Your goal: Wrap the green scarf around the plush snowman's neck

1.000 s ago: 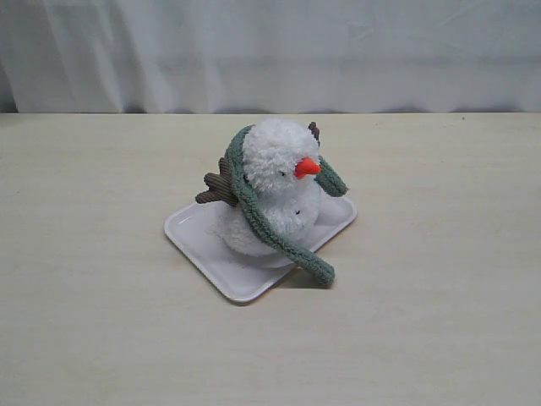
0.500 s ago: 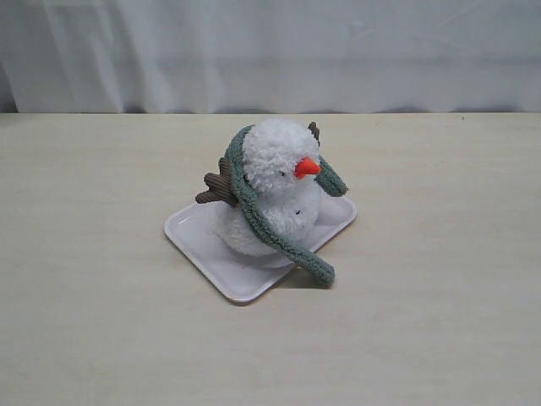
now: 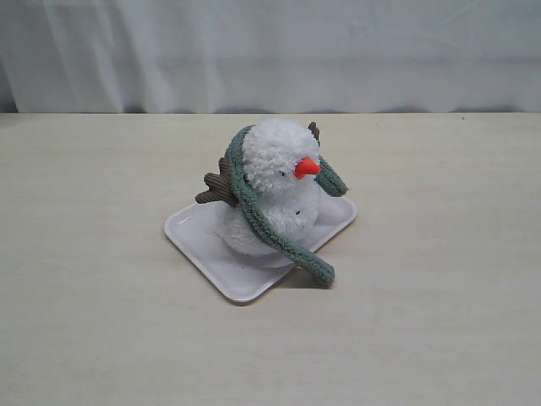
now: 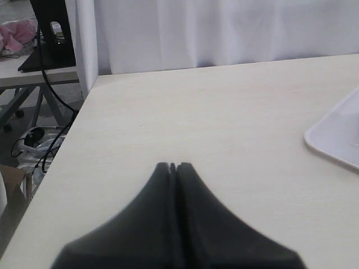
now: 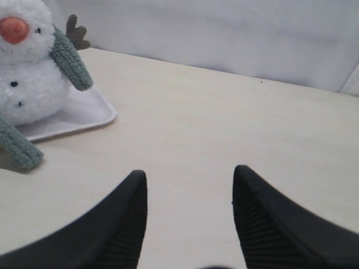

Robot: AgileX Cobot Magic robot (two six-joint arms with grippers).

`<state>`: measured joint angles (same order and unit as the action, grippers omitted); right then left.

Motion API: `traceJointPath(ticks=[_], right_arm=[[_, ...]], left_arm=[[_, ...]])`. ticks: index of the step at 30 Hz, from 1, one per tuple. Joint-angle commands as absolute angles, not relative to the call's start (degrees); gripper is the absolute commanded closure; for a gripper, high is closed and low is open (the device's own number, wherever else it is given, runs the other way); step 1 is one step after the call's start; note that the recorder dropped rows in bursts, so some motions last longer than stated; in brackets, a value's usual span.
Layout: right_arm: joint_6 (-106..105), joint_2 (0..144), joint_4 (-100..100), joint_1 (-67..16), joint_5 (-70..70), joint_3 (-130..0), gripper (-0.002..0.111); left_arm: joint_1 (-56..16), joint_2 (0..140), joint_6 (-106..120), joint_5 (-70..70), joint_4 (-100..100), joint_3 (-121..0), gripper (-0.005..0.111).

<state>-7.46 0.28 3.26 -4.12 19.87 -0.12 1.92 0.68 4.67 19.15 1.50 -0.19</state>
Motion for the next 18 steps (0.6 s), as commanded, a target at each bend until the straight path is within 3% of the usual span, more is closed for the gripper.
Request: traceJointPath(ticks=[1, 6, 14, 18], right_arm=[[-9.40, 0.00, 12.02, -4.02, 18.56, 0.00, 0.062], [-9.40, 0.00, 15.56, -4.02, 13.30, 0.00, 0.062], [-8.74, 0.00, 11.83, -4.02, -13.70, 0.00, 0.062], [13.25, 0.00, 3.42, -4.02, -21.15, 0.00, 0.062]], left_arm=[[1.94, 0.54, 4.66, 18.74, 1.82, 0.00, 0.107], [1.94, 0.54, 4.66, 18.74, 1.82, 0.00, 0.107], [1.94, 0.54, 4.66, 18.74, 1.82, 0.00, 0.107], [1.94, 0.54, 4.66, 18.74, 1.82, 0.00, 0.107]])
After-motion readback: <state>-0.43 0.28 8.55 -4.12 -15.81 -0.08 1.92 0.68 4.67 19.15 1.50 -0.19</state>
